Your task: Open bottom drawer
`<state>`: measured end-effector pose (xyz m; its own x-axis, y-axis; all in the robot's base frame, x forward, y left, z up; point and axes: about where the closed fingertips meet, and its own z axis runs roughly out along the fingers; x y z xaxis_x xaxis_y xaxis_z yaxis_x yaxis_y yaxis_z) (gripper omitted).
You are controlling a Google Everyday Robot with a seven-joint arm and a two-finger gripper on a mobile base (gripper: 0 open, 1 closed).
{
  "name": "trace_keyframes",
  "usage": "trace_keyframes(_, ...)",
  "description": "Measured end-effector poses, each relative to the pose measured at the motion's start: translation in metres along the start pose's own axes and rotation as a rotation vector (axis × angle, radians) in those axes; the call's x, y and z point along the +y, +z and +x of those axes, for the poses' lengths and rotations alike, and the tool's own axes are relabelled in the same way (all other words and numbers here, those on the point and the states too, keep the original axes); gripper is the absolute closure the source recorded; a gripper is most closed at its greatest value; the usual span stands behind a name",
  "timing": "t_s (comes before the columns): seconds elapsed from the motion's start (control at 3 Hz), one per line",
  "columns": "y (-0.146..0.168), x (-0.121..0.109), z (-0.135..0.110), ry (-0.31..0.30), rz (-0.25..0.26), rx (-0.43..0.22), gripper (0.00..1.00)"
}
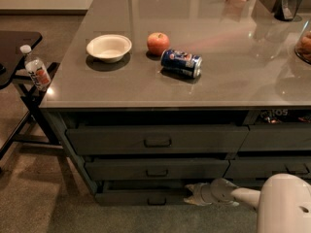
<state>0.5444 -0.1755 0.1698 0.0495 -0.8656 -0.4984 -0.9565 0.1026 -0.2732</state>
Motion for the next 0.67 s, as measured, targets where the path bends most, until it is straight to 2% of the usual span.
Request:
trace_keyframes(0.33, 0.0, 0.001, 0.0, 0.0, -0.001, 0.0, 0.83)
trace_keyframes(0.67, -0.005, 0.018, 0.008, 0.013, -0.003, -0.017, 1.0)
